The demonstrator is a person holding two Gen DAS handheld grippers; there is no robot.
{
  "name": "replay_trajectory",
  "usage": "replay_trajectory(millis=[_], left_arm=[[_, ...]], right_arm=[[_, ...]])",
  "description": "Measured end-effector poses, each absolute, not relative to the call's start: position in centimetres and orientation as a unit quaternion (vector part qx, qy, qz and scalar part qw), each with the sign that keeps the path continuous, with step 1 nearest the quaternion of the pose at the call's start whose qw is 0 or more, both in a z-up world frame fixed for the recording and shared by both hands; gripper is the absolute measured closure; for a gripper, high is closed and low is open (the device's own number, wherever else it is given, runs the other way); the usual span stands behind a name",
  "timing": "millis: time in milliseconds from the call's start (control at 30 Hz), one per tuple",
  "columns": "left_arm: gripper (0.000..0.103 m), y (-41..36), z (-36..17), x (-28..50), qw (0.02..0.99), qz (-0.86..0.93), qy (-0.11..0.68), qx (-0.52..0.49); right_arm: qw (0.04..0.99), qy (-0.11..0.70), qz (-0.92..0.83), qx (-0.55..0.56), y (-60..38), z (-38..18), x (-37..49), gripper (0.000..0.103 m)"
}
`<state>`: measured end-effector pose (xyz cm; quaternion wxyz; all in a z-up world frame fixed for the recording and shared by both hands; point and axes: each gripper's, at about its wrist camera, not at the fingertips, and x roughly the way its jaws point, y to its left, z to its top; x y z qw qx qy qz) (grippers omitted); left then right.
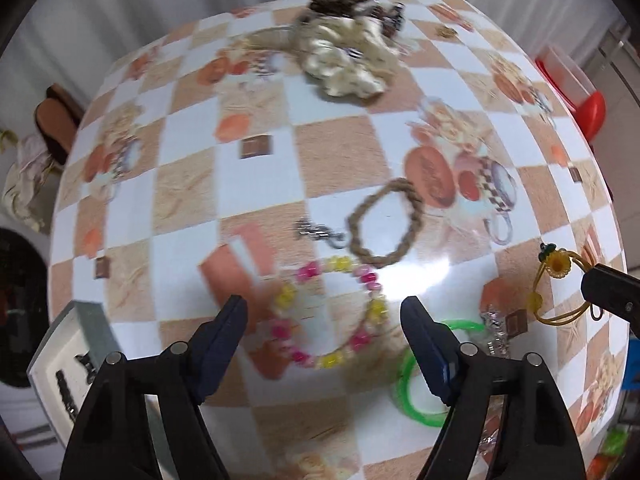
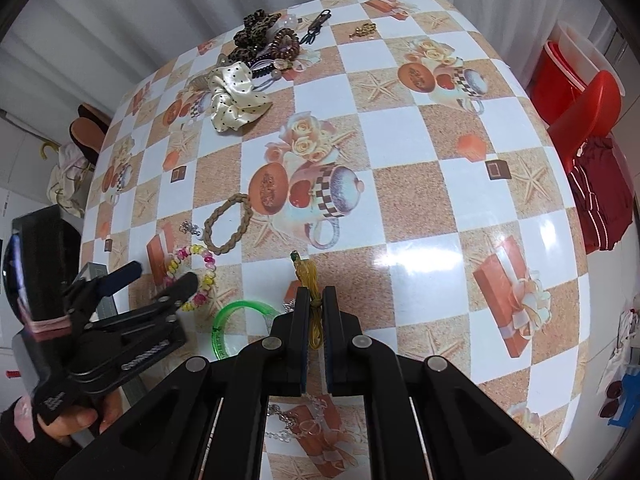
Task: Organize jewelry
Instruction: 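Grasp the pink-yellow beaded bracelet with the left tool while the right tool holds the hair tie, then carry the bracelet and hair tie to the white tray and release both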
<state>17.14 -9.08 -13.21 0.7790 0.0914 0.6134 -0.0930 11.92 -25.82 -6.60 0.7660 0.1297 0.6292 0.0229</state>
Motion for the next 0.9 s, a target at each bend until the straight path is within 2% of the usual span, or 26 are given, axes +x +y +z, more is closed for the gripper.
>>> replay_trajectory(millis=[33,167,200,267,333,500,900], left_arm=[[0.031,-9.6,-13.6,17.2,0.774,-0.098,0.618,0.095],[0.034,-10.7,-14.8,17.2,0.76,-0.105,0.633,0.102],[0.046,-10.9,-15.1,17.1,0.755,-0.105,0.638,0.105],[0.057,-10.9,-15.2,17.0,0.754,-0.11,0.64,0.097],[0.089,-11.1,-15.0,16.8,0.753,-0.121,0.639,0.101],[0.089,-10.5,-14.0,16.1,0.758,-0.135,0.633,0.082],[0.089,-5.1,-7.7,14.2,0.794,-0.133,0.593,0.01]], right_arm=[[0.766,0.63,0.022,0.131,-26.0,-6.6,11.9,0.097],[0.764,0.63,0.019,0.136,-26.4,-6.7,11.7,0.097],[0.764,0.63,0.019,0.137,-26.5,-6.7,11.6,0.097],[0.763,0.631,0.018,0.139,-26.6,-6.7,11.5,0.097],[0.763,0.631,0.019,0.139,-26.7,-6.6,11.5,0.097],[0.765,0.628,0.024,0.141,-26.3,-6.2,11.4,0.097],[0.771,0.62,0.042,0.142,-24.3,-4.0,10.9,0.097]])
